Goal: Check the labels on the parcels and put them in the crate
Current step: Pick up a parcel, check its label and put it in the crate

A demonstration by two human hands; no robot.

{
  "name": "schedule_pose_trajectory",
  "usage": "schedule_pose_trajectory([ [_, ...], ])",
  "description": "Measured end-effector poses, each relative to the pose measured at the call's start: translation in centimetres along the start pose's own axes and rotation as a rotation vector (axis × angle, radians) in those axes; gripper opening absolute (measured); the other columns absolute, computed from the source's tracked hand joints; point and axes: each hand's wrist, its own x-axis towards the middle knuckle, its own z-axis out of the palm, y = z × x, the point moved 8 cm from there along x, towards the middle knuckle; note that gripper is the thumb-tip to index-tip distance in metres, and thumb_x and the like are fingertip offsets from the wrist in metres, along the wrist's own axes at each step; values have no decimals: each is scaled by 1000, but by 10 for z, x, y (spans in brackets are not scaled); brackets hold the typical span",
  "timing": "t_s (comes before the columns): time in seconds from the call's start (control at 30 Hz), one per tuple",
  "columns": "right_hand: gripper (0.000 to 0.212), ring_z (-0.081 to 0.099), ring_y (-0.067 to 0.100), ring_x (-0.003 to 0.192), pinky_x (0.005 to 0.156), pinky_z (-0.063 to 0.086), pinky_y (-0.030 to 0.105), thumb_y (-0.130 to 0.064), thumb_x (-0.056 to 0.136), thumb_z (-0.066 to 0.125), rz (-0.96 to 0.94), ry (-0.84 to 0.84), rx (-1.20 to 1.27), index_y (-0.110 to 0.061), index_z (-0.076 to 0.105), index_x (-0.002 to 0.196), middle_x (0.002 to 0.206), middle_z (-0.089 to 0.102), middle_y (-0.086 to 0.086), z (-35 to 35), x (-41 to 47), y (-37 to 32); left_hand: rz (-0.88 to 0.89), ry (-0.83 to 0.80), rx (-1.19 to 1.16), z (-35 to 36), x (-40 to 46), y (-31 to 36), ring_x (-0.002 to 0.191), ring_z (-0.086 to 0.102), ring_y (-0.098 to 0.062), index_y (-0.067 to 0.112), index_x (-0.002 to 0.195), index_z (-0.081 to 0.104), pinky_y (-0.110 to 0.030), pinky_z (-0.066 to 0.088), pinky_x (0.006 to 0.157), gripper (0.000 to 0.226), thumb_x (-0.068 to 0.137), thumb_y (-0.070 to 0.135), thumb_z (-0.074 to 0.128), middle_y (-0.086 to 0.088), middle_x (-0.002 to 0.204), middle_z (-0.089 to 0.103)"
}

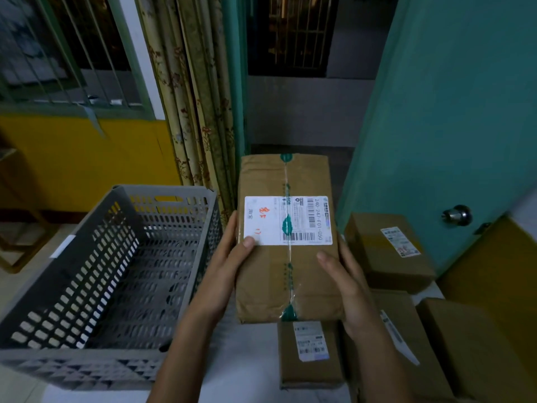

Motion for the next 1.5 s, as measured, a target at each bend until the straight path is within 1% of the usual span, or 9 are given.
schedule_pose_trajectory([
  [0.27,59,68,20,118,101,52,50,-45,83,69,-12,68,73,-43,56,140,129,70,-5,-4,6,-1,4,-65,-16,10,-20,-1,126,62,-7,58,151,27,-24,57,89,98,67,51,79,23,143,57],
  [0.5,65,68,13,117,88,58,34,-49,85,71,-21,31,37,-51,45,144,133,67,-11,0,6,-4,12,-47,-69,5,-16,-8,127,62,-16,46,155,33,-28,57,90,95,72,41,79,15,142,61],
  [0.6,59,68,12,117,89,59,32,-39,91,72,-92,69,2,-50,47,143,131,69,-11,-1,5,-8,-7,-42,-18,4,-12,-12,127,62,-12,48,146,42,-30,55,96,70,85,33,74,18,138,64],
  [0.73,71,53,0,127,90,54,26,-60,80,76,-177,187,-239,-67,37,139,146,45,-25,1,1,-18,114,57,255,9,-10,3,130,54,5,52,144,38,-33,46,113,57,103,17,59,31,138,58],
  [0.87,81,17,8,151,112,30,37,-84,74,48,-270,284,-602,-58,32,148,164,12,-22,12,-2,-20,226,162,521,19,-8,15,151,18,6,51,155,25,-30,25,123,69,93,63,52,29,161,26],
  [1.03,54,32,3,144,108,36,18,-69,87,54,-356,331,-453,-56,45,138,158,31,-14,9,-5,-20,193,82,458,22,-6,20,125,29,33,53,148,19,7,31,92,92,70,76,62,36,141,31],
  [1.2,61,42,-2,136,104,46,30,-34,91,72,-322,272,-397,-55,44,141,134,39,-47,10,0,-17,118,40,406,17,5,4,143,43,-13,56,154,21,-46,49,109,108,65,77,79,10,156,36],
  [1.3,57,55,-6,119,92,54,23,-24,89,74,-310,263,-250,-50,51,135,120,55,-38,4,1,-21,53,-2,170,8,6,-2,131,58,-22,62,141,40,-49,55,101,87,67,63,86,2,151,49],
  [1.5,83,64,25,124,103,50,58,-59,78,77,10,-22,116,-39,43,150,137,65,-1,17,12,3,-9,-102,-80,18,2,-14,127,63,-27,39,158,28,-44,57,97,111,65,51,89,-1,144,62],
])
